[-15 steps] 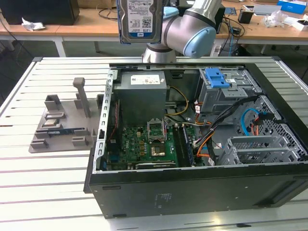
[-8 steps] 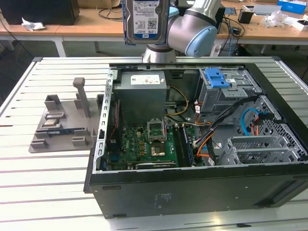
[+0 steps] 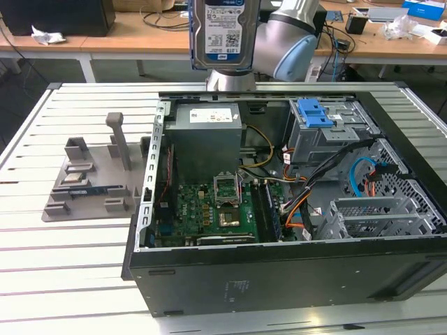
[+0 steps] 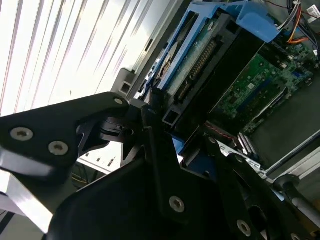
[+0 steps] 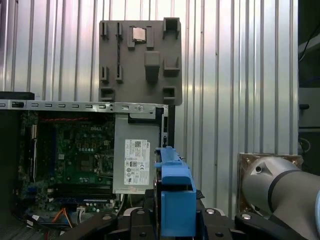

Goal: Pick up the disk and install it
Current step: 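Pick up the disk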

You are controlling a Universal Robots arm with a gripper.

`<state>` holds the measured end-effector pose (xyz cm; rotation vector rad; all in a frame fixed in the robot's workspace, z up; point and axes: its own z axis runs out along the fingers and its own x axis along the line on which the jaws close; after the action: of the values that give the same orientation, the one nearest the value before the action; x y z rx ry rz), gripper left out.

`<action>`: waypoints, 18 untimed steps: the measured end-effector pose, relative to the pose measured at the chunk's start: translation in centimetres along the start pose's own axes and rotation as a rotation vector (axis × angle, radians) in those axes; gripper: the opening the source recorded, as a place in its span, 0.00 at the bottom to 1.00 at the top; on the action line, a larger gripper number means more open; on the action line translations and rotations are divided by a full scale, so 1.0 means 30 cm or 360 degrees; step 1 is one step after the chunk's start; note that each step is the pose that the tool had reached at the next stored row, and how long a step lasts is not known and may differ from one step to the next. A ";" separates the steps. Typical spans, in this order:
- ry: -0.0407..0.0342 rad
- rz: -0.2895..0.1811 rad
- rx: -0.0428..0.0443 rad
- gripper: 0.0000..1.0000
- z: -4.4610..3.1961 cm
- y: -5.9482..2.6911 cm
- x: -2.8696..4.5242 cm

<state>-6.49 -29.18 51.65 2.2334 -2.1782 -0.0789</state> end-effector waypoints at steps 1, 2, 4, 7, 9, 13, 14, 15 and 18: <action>0.0000 0.0000 0.0000 0.36 0.000 -0.005 0.004; 0.0000 0.0000 -0.0001 0.36 -0.001 -0.012 0.010; 0.0000 0.0000 -0.0001 0.36 -0.001 -0.022 0.018; 0.0000 0.0000 -0.0002 0.36 -0.002 -0.039 0.032; 0.0000 0.0000 -0.0003 0.36 -0.003 -0.051 0.042; 0.0000 0.0000 -0.0004 0.36 -0.004 -0.074 0.059; 0.0000 0.0000 -0.0004 0.36 -0.004 -0.081 0.064; 0.0000 0.0000 -0.0005 0.36 -0.005 -0.086 0.068; 0.0000 0.0000 -0.0006 0.36 -0.006 -0.105 0.083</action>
<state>-3.27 -31.58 51.60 2.2315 -2.1762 -0.0829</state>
